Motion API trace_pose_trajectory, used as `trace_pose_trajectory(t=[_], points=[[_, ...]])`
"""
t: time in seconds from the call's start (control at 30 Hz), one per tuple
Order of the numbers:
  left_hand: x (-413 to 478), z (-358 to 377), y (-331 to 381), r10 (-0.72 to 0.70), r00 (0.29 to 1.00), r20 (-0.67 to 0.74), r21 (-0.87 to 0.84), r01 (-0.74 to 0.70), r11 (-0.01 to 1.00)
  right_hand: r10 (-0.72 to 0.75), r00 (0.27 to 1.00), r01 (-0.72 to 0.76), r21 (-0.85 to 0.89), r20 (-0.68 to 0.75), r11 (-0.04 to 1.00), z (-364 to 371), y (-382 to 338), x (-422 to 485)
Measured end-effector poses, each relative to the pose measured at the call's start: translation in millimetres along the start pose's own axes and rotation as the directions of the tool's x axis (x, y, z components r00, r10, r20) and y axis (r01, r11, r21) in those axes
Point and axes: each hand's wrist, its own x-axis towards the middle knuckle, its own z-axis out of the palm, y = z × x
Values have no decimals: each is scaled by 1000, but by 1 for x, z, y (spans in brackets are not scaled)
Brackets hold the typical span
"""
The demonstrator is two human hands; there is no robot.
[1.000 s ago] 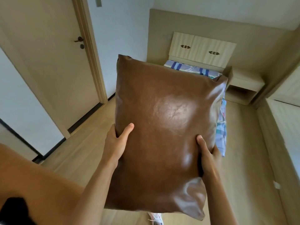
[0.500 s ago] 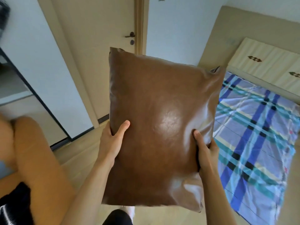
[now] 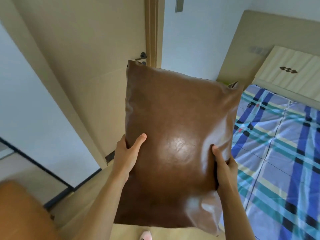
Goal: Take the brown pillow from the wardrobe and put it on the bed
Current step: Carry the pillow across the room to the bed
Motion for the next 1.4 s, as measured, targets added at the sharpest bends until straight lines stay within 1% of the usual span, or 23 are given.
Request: trace_pose_trajectory(t=[0.17,0.27,0.47,0.57,0.67,0.8,0.97,1.13,1.2,1.27,1.3,1.4], points=[[105,31,48,29,999,43,81,-33,996,7,995,-3,46,-98,999,61,-19,69],[169,58,70,52,992,111,121,-65,991,26,986,-14,78,-165,997,91,-29,118],[292,119,107,112,968,226,163,-151,975,42,969,-6,144,-243,990,148,-34,230],[345,149,128,113,957,268,177,-164,970,57,964,-11,174,-261,985,171,-45,282],[392,175,148,87,944,319,169,-147,975,60,952,-2,188,-299,982,188,-65,319],[447,218,169,65,914,400,160,-140,977,43,922,38,201,-386,979,201,-85,359],[511,287,187,41,851,523,157,-143,977,69,861,51,221,-504,974,204,-92,411],[569,367,205,43,756,653,164,-196,967,123,778,43,247,-616,968,207,-108,466],[595,408,218,26,720,693,163,-191,968,143,723,45,254,-675,966,209,-119,491],[610,438,228,13,689,725,154,-180,972,156,687,62,272,-709,960,207,-129,504],[617,457,232,-2,663,749,166,-185,969,169,659,69,282,-733,957,202,-131,514],[632,505,242,-2,597,802,179,-237,955,205,592,74,306,-780,949,196,-135,539]])
